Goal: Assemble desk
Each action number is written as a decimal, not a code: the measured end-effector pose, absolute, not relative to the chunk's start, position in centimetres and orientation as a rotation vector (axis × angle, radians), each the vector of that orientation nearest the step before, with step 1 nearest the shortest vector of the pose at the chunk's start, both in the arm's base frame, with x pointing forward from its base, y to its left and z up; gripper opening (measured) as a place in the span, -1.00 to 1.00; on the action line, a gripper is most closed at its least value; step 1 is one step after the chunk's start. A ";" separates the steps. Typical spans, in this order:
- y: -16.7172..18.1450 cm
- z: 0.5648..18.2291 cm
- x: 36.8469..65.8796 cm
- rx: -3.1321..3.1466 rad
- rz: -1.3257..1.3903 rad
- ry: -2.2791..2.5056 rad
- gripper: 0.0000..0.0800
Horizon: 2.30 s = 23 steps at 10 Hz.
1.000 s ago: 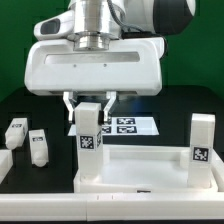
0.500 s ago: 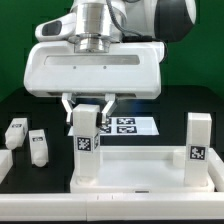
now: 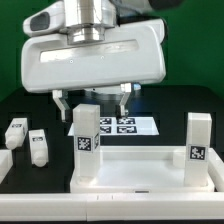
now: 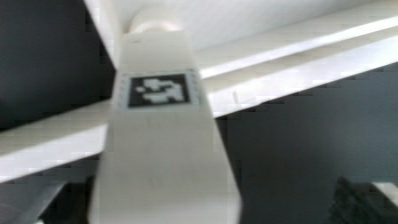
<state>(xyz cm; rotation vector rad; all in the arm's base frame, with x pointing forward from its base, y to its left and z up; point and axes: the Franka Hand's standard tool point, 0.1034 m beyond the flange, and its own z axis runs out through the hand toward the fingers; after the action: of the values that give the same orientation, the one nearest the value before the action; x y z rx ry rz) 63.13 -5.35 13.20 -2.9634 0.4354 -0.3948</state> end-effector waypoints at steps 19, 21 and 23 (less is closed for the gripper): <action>-5.1 14.6 63.9 -3.048 0.009 0.340 -0.80; -5.4 14.7 63.4 -3.041 0.041 0.392 -0.34; -4.9 15.3 63.7 -3.036 0.037 0.423 0.00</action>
Offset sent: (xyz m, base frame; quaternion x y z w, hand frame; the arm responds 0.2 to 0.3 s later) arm 0.0237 -0.0337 0.0126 -0.0022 -0.1430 0.0008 0.9897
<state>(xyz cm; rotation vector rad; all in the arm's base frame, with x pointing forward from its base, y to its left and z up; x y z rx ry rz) 63.68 -4.88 15.33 -3.0356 0.4230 0.0375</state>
